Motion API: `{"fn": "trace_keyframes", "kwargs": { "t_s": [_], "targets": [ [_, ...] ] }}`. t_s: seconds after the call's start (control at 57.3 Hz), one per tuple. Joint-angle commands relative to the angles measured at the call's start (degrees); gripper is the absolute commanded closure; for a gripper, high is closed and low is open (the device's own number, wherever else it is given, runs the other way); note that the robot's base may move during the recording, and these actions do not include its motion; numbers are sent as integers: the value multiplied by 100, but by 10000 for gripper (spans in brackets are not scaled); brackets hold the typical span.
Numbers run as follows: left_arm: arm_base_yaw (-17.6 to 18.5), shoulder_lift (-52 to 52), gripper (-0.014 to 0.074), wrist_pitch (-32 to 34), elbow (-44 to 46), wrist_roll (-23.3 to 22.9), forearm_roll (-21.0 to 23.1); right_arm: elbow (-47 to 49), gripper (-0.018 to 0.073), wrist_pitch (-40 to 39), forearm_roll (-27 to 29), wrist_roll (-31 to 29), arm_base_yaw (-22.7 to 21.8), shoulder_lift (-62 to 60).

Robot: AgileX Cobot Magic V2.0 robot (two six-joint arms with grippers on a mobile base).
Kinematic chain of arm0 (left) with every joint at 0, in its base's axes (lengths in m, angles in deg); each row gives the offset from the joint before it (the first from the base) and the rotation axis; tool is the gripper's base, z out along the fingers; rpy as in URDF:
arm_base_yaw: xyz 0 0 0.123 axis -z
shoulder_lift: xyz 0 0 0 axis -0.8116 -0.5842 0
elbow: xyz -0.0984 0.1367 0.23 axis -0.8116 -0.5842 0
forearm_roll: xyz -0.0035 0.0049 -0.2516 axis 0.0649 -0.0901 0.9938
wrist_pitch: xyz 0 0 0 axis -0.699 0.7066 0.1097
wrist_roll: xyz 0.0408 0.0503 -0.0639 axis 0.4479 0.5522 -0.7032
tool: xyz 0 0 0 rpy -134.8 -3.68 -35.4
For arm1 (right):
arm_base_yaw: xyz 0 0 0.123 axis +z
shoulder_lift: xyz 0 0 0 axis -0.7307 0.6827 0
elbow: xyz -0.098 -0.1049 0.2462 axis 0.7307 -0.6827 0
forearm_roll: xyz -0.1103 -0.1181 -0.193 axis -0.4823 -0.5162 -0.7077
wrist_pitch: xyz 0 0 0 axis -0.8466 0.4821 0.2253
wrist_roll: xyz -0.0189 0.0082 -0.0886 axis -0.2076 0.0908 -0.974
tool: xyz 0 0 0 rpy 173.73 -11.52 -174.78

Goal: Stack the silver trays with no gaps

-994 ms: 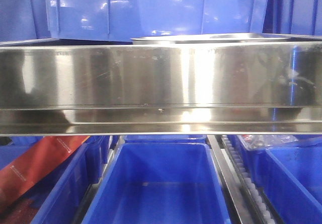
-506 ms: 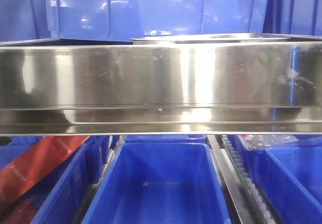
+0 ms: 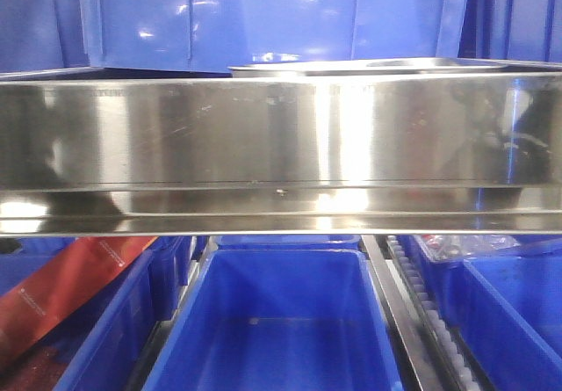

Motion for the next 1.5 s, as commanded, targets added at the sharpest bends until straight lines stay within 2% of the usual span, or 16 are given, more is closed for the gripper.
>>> {"fn": "trace_keyframes", "kwargs": {
  "t_s": [0.0,0.122,0.209,0.296,0.419,0.488,0.575,0.715,0.785,0.907,1.029,1.186,1.273,1.36,1.482],
  "targets": [
    [1,20,603,-61,393,-304,381,61,640,-252,16,-31,-21,-20],
    [1,20,603,-1167,1212,-306,416,385,640,59,27,-31,-21,-20],
    [1,-73,603,-2221,2037,-306,416,988,640,956,27,-31,-21,-20],
    [1,-403,605,-2999,2753,-306,416,1687,640,2009,27,-31,-21,-20],
    [1,-1129,605,-3481,3517,-306,416,2617,640,3667,27,-31,-21,-20],
    [1,-1656,605,-3712,3892,-306,541,2955,640,4258,27,-31,-21,210],
    [1,-2361,605,-4214,4355,-306,649,3300,640,4648,27,-31,-21,587],
    [1,-3599,605,-5079,5078,-253,700,3906,640,4765,73,-31,-21,1467],
    [1,-4130,612,-5327,5373,-208,706,4313,640,5105,73,-31,-21,2027],
    [45,-4894,614,-5503,5822,-69,1032,5071,640,5947,73,-31,-21,3079],
    [527,-5581,614,-5516,6157,-53,1056,5720,640,6385,231,-122,-21,4129],
    [1713,-6606,614,-5461,6659,-151,1020,6411,640,6446,921,-576,66,5227],
    [2293,-7169,614,-5439,7088,-375,910,6796,640,6526,911,-585,350,5826],
    [2720,-7831,614,-5529,7650,-669,661,7202,638,6587,711,-585,681,6327],
    [3033,-8653,614,-5995,8575,-1288,157,7821,638,6692,244,-454,1095,7009]
  ]
}}
